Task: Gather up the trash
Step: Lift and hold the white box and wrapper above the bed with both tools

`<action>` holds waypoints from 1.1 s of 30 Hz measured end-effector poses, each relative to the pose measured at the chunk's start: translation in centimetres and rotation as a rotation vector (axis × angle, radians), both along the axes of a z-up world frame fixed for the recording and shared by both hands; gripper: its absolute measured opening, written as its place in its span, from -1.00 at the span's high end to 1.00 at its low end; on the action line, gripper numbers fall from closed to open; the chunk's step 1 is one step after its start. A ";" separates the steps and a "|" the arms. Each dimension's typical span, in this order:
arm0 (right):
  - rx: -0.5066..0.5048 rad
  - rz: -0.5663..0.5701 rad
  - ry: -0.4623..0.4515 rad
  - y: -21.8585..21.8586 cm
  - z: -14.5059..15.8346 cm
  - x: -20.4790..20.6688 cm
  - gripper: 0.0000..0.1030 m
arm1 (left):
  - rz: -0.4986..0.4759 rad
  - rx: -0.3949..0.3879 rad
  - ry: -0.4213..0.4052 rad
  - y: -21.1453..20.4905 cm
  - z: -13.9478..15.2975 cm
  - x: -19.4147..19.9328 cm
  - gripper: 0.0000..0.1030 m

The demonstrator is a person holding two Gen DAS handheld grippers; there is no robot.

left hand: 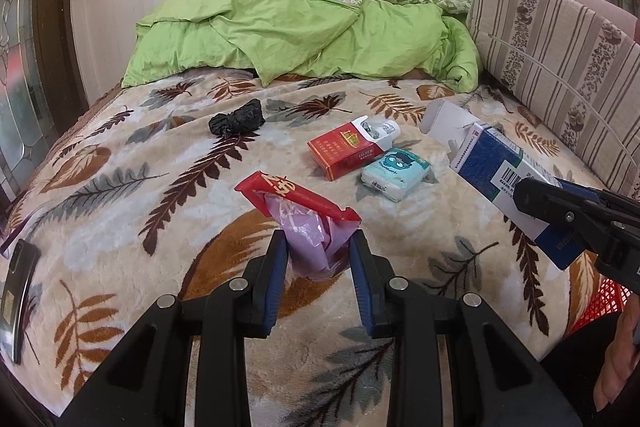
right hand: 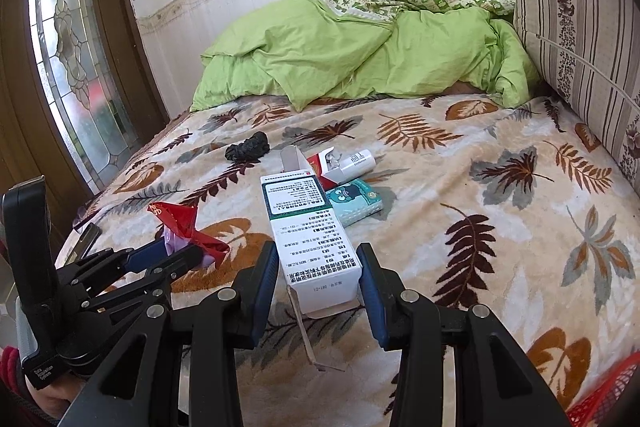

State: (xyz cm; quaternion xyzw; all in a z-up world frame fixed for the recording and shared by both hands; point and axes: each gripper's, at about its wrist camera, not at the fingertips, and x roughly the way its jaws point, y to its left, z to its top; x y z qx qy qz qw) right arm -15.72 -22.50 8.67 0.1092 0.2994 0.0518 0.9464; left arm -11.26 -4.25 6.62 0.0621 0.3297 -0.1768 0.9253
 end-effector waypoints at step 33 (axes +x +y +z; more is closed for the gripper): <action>0.008 -0.007 -0.003 -0.7 0.1 -0.2 0.17 | -0.003 0.005 0.001 -0.3 -0.1 -0.2 0.42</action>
